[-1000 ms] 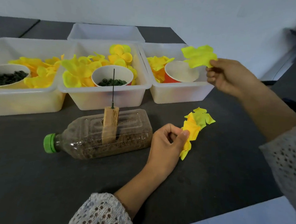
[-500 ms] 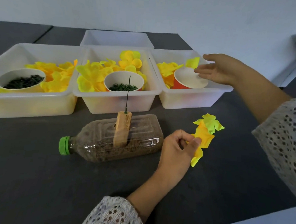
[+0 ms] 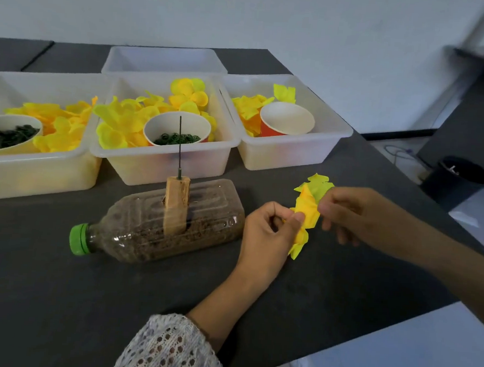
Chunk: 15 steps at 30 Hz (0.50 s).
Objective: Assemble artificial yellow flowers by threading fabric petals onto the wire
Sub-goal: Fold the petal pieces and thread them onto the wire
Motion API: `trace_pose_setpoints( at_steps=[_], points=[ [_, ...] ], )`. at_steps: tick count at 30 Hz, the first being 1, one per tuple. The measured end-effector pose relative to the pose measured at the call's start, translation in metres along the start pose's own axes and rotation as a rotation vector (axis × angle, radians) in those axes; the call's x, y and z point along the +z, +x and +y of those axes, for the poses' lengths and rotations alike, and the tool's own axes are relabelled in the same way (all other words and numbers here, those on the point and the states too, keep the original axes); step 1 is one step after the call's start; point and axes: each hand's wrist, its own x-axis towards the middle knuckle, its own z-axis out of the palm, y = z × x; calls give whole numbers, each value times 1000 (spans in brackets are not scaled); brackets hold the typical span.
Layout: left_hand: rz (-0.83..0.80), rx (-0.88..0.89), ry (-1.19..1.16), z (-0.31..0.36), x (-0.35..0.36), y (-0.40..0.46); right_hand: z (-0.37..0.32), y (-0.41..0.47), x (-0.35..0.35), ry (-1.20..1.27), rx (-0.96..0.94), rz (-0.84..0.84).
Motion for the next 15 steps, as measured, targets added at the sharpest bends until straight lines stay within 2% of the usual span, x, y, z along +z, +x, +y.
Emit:
trace_pose_setpoints(
  at_steps=[2,7,15],
  points=[
    [-8,16,12,0,0,-1,1,-4,13,23,-32,23],
    [-36,46,46,0,-2,-2,6,-2,33,27,-7,199],
    [-39,45,66,-1,-2,-1,4,-5,35,170,62,218]
  ],
)
